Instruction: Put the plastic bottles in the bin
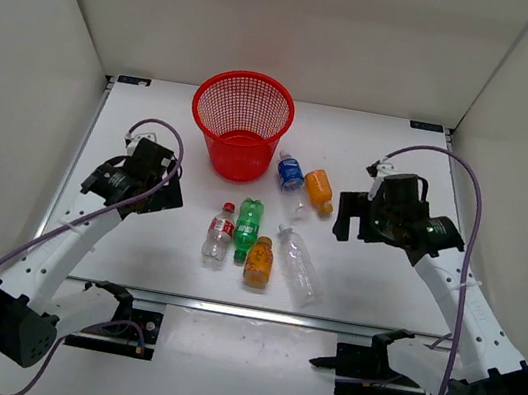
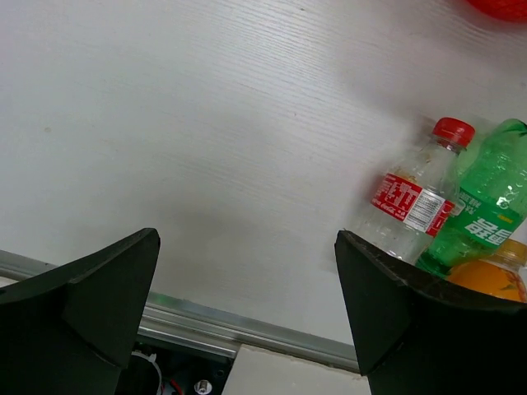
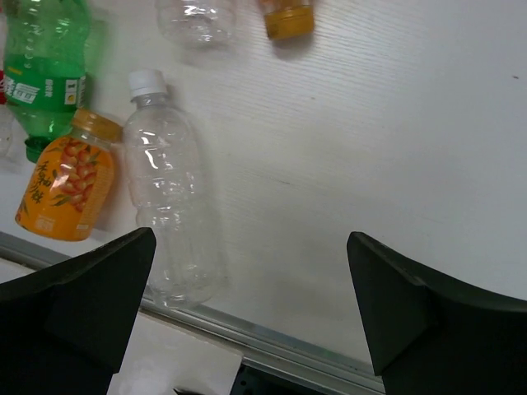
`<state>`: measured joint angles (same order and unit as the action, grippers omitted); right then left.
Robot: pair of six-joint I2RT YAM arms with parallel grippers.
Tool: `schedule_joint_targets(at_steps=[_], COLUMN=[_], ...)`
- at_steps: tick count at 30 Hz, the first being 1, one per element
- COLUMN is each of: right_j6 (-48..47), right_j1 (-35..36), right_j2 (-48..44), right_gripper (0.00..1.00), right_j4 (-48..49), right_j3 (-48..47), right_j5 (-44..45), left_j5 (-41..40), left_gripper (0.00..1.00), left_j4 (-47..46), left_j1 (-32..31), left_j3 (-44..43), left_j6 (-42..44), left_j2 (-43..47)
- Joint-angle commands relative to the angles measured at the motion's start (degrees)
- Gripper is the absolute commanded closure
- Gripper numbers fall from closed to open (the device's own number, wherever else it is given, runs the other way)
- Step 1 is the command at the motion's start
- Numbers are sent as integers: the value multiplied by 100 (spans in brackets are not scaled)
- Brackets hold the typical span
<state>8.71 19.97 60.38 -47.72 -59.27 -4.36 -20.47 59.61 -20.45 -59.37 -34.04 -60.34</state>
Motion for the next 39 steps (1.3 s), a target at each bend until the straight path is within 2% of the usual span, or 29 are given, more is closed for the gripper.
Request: schedule_joint_targets(at_steps=[1,4,9,14,20,28,31,34,35,37,38,39], right_j6=[-28,-1,17,87,87,17,87,157,149,122,140,131], right_j1=[280,674,1579,1748,2274,2459,2486,2398,2389,2415,2398,2363], right_j2=[132,115,149,273,317,852,1159,1327,1353,1275,1135,969], right_gripper=[0,1,1,1,3,5,11,21,31,41,53,60], right_j4=[193,386,711,1159,1835,2626,2917,3102,3094,2919,2848,2700], right_j3=[-138,64,590,1031,1662,2077,2200,2297,2271,2218,2165,2147], right_j5=[85,-293,-12,-337,31,101,260,182,181,295,400,375], left_j5=[192,455,228,403,535,807,895,851,773,773,781,807], left_gripper=[2,1,1,1,1,2,1,2,2,1,1,1], left_j4=[-196,-327,-214,-169,-239,-450,-486,-442,-425,-424,-485,-529], left_j1=[-108,-73,-144,-196,-12,-56,-3,41,58,85,111,120], left_j3=[-74,66,154,364,664,813,884,875,892,901,901,919], left_j6=[135,188,248,302,319,249,266,293,319,337,337,346], left_j2=[-40,-22,66,346,637,637,672,690,699,708,690,681])
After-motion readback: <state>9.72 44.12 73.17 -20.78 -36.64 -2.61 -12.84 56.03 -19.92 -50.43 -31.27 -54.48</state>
